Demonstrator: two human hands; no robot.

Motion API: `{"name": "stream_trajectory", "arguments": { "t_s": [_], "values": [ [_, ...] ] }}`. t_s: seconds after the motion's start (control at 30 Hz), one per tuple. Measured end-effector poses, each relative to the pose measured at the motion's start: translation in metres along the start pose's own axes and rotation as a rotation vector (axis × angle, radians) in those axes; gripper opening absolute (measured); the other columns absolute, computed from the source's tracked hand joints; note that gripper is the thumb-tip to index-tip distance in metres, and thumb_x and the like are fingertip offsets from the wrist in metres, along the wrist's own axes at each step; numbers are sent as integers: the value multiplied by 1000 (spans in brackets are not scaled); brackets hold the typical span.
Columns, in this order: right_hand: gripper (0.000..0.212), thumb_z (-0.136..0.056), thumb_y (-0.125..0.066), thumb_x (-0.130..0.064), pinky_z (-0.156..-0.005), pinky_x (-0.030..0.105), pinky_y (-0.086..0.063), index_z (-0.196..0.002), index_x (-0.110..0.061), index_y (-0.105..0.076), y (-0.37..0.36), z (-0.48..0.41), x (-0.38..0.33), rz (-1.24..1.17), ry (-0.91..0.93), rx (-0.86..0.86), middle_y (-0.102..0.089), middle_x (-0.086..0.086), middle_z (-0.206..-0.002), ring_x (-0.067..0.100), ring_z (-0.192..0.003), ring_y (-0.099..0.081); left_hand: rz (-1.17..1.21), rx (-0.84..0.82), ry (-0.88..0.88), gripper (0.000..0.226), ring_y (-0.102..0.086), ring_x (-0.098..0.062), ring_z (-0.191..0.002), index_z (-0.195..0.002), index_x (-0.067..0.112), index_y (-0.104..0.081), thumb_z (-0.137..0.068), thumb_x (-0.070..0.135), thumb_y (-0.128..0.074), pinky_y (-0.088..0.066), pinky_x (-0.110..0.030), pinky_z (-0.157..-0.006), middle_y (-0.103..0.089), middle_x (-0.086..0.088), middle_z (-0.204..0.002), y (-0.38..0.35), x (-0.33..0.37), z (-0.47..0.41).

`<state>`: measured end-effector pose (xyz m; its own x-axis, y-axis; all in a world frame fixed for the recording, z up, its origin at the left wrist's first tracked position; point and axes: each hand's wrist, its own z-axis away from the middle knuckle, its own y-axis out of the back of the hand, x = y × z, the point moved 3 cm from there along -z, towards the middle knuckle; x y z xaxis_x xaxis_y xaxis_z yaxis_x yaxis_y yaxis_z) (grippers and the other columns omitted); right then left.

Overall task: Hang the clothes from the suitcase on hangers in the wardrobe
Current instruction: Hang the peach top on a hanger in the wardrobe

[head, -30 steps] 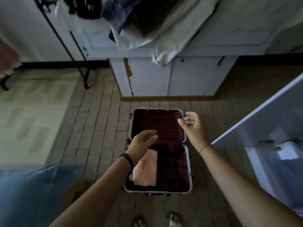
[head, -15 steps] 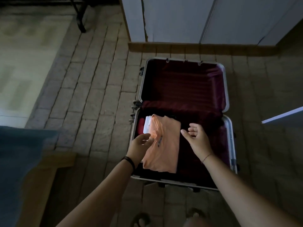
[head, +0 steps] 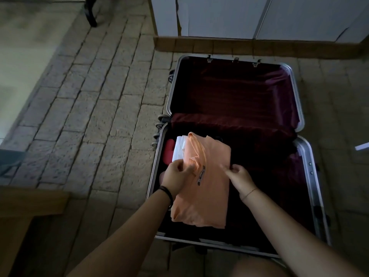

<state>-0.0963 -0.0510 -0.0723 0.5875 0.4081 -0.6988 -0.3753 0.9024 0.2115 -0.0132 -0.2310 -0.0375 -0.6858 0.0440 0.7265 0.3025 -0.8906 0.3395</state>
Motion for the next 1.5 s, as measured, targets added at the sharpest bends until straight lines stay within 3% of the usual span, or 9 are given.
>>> {"name": "stream_trajectory", "arguments": {
  "t_s": [0.13,0.23,0.37,0.53,0.73,0.9,1.03,1.3,1.5],
  "values": [
    [57,-80,-72,-35,-59,21,-49,-124,-5,-53,-4,10,-1,-130,-16,-62,-66,4,-98,13,-80,-64,-60,-10,15,36,-56,-14,-65,-75,14,-52,-76,45,-72,-47,-25,-55,-59,0,-73,-5,6,-3],
    [76,-59,-84,-43,-72,30,-55,-121,-6,-57,-7,15,-1,-291,34,-164,-71,12,-101,25,-91,-69,-64,18,-26,50,-60,-18,-76,-84,17,-50,-61,52,-78,-52,-33,-62,-60,-1,-83,-10,7,-2],
    [87,-51,-89,-42,-89,44,-53,-125,-9,-56,-11,16,-8,-395,75,-318,-69,17,-112,31,-103,-66,83,24,-121,40,-56,-1,-65,-96,16,-47,-75,30,-78,-47,-13,-54,-57,2,-82,-16,8,4],
    [66,-63,-77,-35,-73,30,-57,-121,-7,-60,3,37,-33,-468,68,-308,-69,16,-110,24,-99,-68,200,30,-103,40,-56,-9,-91,-108,20,-47,-80,31,-74,-43,-15,-70,-56,8,-100,-2,28,25],
    [92,-36,-90,-52,-69,27,-56,-114,-10,-64,38,135,-112,-481,84,-286,-72,10,-106,20,-97,-69,197,-56,-62,36,-62,-11,-71,-93,17,-61,-74,43,-76,-49,-23,-58,-66,4,-80,41,103,103],
    [94,-43,-90,-47,-79,29,-56,-124,-13,-57,73,230,-204,-430,137,-356,-68,9,-117,21,-107,-65,245,-128,-113,31,-70,-21,-86,-103,20,-65,-77,36,-75,-58,-37,-74,-73,-2,-93,88,206,185],
    [116,-50,-83,-55,-107,41,-39,-146,-23,-27,116,305,-287,-142,270,-134,-40,2,-147,17,-132,-42,180,-185,-200,25,-70,-13,-82,-103,19,-64,-81,27,-72,-57,-25,-69,-72,0,-91,127,290,259],
    [74,-74,-64,-53,-106,30,-32,-140,-34,-36,180,455,-481,240,650,-230,-48,-13,-136,3,-127,-41,-110,-373,-329,18,-67,-6,-81,-93,28,-63,-79,31,-74,-55,-25,-80,-70,9,-86,184,462,396],
    [33,-68,-72,-49,-73,14,-48,-91,-26,-65,229,546,-571,184,855,-139,-70,-9,-88,2,-85,-64,-252,-475,-457,19,-69,-11,-86,-91,27,-66,-79,41,-71,-55,-29,-84,-72,7,-89,211,574,473]
  ]
}}
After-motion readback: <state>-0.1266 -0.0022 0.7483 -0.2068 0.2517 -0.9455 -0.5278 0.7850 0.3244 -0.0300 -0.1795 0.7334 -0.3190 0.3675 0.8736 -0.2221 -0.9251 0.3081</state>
